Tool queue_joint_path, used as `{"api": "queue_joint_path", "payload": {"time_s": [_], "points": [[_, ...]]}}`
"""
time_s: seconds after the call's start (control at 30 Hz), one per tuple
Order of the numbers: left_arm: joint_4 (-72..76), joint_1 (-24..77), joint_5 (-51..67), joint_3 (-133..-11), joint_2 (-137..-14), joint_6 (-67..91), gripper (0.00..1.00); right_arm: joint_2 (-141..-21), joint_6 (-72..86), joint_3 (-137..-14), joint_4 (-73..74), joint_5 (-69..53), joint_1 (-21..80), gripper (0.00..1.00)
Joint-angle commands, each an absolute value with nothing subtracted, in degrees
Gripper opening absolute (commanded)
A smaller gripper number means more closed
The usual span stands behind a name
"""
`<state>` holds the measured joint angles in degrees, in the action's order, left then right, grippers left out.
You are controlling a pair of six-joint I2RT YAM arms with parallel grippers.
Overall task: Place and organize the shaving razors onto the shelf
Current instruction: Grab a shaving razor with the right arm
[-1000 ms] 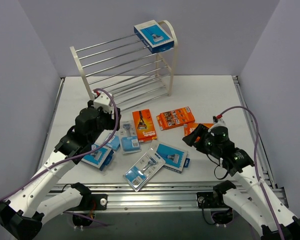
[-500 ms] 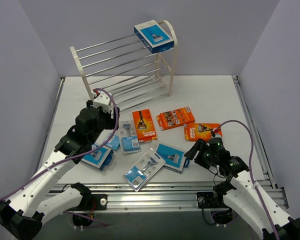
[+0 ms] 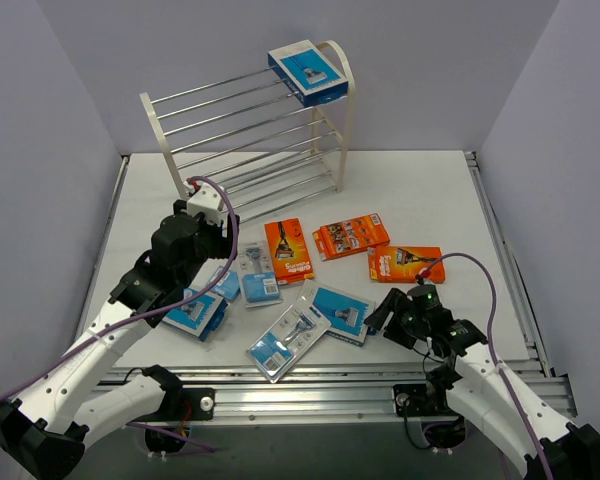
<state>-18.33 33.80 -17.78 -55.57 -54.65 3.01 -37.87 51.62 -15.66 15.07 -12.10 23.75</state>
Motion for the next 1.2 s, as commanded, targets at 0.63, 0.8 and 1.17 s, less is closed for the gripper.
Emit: {"api": "queue_joint_path", "payload": {"time_s": [0.63,0.8,1.17], "points": [[-18.5,34.1,-16.8,-58.9,-54.0,2.7,0.81,-48.7,53.2,-12.1,0.5,-12.3,24.5,0.40],[-18.5,34.0,-16.5,-59.0,-53.6,2.7,0.81,-48.6,53.3,-12.5,-0.4,-12.3,24.9,0.25],[-18.4,34.1,-16.3,-58.7,-53.3,2.8,0.81,-44.9,53.0,-18.2,6.3,-12.5,24.9,0.00]]}}
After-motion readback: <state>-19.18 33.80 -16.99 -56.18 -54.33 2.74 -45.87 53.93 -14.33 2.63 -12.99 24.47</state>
